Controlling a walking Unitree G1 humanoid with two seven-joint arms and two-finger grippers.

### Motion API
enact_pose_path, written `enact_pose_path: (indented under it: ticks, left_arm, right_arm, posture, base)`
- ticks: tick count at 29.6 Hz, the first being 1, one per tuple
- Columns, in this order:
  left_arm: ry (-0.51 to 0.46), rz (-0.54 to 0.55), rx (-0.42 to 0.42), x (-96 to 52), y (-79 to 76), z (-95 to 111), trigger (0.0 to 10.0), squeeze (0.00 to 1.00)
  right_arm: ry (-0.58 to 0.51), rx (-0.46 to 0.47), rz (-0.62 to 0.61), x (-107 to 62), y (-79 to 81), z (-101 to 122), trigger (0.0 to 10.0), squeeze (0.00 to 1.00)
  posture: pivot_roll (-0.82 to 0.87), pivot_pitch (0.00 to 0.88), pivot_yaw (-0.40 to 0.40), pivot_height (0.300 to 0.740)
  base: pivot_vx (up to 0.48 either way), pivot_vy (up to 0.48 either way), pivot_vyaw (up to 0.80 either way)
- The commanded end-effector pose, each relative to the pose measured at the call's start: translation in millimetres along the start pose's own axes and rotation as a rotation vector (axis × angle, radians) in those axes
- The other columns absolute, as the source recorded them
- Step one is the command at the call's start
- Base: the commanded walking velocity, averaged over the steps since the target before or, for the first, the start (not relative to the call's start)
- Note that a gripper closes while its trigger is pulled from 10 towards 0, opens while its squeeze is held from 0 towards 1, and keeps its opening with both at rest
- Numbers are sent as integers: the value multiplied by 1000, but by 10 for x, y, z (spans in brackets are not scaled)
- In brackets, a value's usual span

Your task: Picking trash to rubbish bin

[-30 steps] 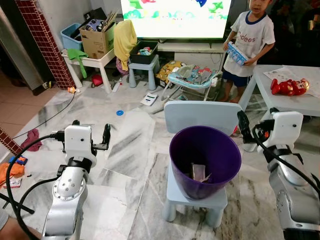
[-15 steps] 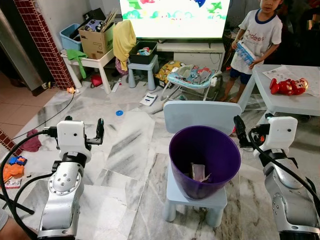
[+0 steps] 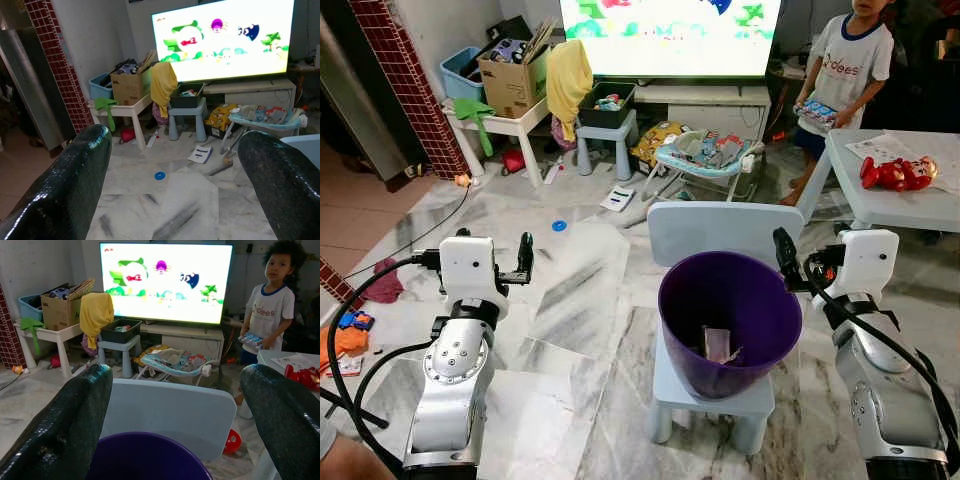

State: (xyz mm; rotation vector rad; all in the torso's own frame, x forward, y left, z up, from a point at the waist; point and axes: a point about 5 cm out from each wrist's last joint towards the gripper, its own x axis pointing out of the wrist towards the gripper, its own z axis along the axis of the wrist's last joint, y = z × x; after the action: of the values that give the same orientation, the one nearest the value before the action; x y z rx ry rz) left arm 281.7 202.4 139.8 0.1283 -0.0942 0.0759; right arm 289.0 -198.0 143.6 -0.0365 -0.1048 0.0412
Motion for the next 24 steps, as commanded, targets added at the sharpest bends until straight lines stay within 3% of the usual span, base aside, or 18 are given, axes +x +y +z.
enact_pose_path:
  ticks: [1,7,12,24]
  left_arm:
    - [-14,4,4,26,-15,34,10000,0]
    - [-54,46,14,14,62,184,10000,0]
    - [-43,66,29,-15,159,156,10000,0]
    - [-23,55,-36,27,-21,92,10000,0]
  right_arm:
    - [2,7,4,1,11,-30,10000,0]
    - [37,15,12,58,13,-167,10000,0]
    - [26,22,29,143,104,-151,10000,0]
    - [7,3,41,98,77,-121,10000,0]
  posture:
    - [56,0,13,740]
    - [166,0,-4,740]
    - [169,0,-8,740]
    - [94,0,-5,740]
  base:
    - [0,0,0]
    - [0,0,0]
    - [0,0,0]
    - [0,0,0]
